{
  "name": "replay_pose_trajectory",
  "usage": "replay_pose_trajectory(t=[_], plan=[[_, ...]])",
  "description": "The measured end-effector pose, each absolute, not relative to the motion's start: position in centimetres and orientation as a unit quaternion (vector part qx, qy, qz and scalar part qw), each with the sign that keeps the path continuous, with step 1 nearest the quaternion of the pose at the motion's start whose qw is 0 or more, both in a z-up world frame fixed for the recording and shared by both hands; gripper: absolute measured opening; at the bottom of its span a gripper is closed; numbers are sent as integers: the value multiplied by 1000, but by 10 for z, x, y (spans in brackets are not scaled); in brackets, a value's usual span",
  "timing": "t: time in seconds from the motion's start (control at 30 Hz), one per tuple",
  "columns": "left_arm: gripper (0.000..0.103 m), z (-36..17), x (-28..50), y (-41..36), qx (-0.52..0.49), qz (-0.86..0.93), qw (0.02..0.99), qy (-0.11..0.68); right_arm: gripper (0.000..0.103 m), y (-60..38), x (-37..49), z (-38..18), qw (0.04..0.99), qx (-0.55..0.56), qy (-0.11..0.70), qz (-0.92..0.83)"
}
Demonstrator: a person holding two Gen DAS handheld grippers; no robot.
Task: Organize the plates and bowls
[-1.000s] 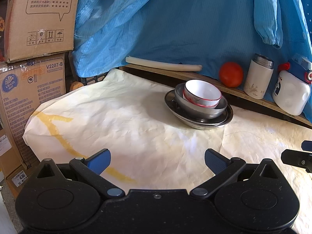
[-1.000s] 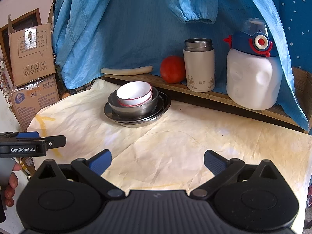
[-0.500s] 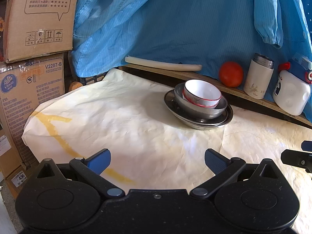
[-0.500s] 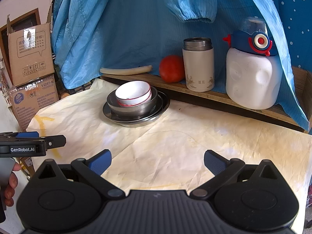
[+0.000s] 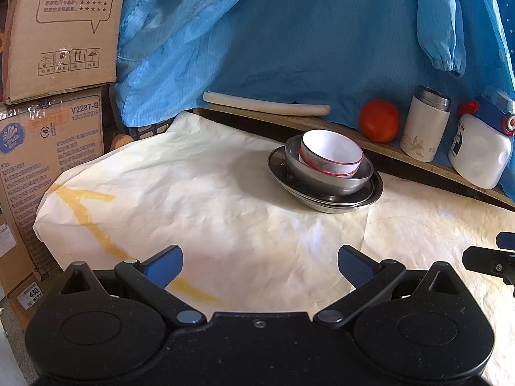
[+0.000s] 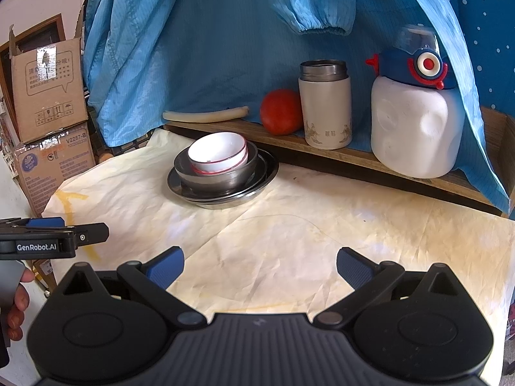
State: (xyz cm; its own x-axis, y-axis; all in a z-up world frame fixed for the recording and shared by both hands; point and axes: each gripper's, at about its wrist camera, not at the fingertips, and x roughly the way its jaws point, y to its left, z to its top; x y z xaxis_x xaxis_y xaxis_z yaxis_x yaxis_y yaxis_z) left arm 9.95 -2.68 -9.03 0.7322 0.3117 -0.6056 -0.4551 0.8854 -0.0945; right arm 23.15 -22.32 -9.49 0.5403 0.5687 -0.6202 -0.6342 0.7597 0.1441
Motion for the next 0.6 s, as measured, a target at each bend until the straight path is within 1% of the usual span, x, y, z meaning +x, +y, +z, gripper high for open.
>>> replay_pose_trajectory(t=[0.6], plan=[[102,-91,103,-24,-123,210,918,312,103,-222,232,-95,876,-50,335,343]])
